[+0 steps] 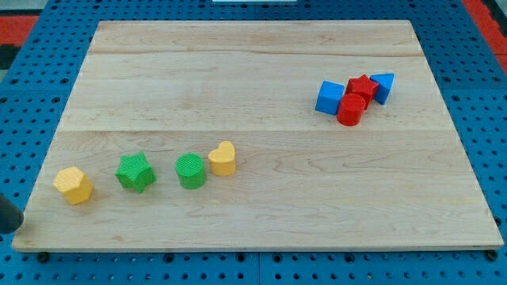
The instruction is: Move green circle into green star
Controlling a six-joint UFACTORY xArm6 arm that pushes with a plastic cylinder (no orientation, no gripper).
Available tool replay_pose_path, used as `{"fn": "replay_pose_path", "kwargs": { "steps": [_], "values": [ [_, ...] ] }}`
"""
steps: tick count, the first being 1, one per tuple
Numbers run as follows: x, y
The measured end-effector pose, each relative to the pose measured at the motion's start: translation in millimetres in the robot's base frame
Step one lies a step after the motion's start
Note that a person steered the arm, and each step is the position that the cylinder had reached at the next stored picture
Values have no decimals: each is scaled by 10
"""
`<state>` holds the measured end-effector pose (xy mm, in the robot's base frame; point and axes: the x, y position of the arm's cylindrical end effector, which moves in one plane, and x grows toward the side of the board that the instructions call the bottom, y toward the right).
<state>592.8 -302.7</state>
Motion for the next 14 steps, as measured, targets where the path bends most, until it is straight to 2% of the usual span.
{"fn": "replay_pose_path", "kwargs": {
  "steps": [2, 3, 4, 5, 6, 7, 8, 9, 11, 12, 13, 14],
  "values": [
    [-679, 647],
    [-715, 451],
    [-419, 13],
    [-20, 495],
    [121, 1545],
    [-26, 2654],
    [-291, 2802],
    [-693, 2777],
    [-620, 1481],
    [-454, 1722],
    [-84, 1487],
    [-120, 969]
  ]
}}
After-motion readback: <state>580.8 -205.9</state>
